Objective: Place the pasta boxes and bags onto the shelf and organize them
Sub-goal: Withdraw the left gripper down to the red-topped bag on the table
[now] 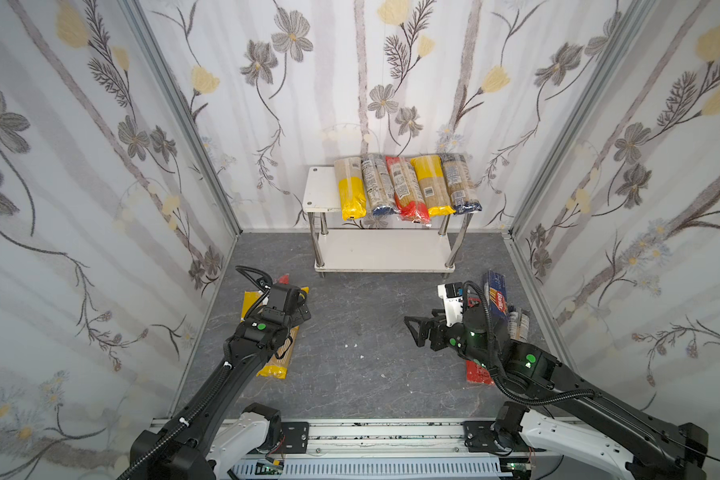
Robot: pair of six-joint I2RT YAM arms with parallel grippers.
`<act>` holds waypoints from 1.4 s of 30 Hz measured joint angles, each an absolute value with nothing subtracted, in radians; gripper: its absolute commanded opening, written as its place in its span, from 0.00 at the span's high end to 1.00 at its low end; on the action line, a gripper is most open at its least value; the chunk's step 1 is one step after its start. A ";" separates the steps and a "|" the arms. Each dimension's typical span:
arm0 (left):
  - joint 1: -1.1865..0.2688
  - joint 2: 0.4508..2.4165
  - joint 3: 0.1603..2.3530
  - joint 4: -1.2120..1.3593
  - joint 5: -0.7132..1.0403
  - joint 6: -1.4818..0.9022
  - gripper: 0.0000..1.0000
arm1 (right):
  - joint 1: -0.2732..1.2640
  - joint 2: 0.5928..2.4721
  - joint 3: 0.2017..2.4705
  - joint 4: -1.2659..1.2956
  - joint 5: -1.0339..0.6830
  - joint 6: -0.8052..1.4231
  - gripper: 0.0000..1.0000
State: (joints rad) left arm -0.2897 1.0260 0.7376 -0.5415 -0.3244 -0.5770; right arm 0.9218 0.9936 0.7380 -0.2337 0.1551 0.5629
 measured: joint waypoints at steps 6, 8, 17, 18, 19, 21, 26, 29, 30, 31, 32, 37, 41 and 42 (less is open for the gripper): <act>-0.183 1.054 0.697 -0.495 -0.293 -0.628 0.00 | 0.921 0.989 0.698 -0.193 0.121 0.567 0.00; -0.150 1.083 0.685 -0.481 -0.280 -0.650 0.00 | 0.917 0.984 0.695 -0.183 0.105 0.567 0.00; -0.123 1.163 0.556 -0.340 -0.250 -0.756 0.00 | 0.889 0.961 0.676 -0.169 0.084 0.556 0.00; -0.123 1.170 0.545 -0.321 -0.246 -0.764 0.01 | 0.886 0.957 0.674 -0.169 0.082 0.555 0.00; -0.123 1.177 0.537 -0.302 -0.241 -0.771 0.02 | 0.882 0.952 0.672 -0.170 0.078 0.550 0.00; -0.124 1.188 0.526 -0.271 -0.229 -0.783 0.06 | 0.874 0.945 0.665 -0.170 0.077 0.548 0.00; -0.160 1.208 0.516 -0.207 -0.187 -0.805 0.11 | 0.850 0.943 0.656 -0.178 0.074 0.548 0.00; -0.204 1.218 0.527 -0.191 -0.159 -0.817 0.12 | 0.845 0.953 0.656 -0.178 0.073 0.546 0.00; -0.221 1.219 0.534 -0.189 -0.150 -0.819 0.11 | 0.844 0.957 0.657 -0.178 0.068 0.545 0.00; -0.235 1.218 0.540 -0.187 -0.137 -0.819 0.11 | 0.844 0.960 0.657 -0.179 0.061 0.545 0.00; -0.244 1.217 0.544 -0.184 -0.126 -0.819 0.10 | 0.843 0.963 0.658 -0.179 0.059 0.544 0.00; -0.268 1.150 0.534 -0.175 -0.112 -0.818 0.05 | 0.842 0.970 0.663 -0.181 0.059 0.545 0.00; -0.271 1.092 0.503 -0.175 -0.140 -0.817 0.00 | 0.842 0.978 0.668 -0.181 0.059 0.545 0.00; -0.272 1.081 0.495 -0.175 -0.148 -0.817 0.00 | 0.842 0.981 0.670 -0.181 0.059 0.545 0.00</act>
State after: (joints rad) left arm -0.2718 1.0813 0.4950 -0.1753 -0.1478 -0.8173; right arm 0.8421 0.9810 0.6701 -0.1814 0.0589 0.5446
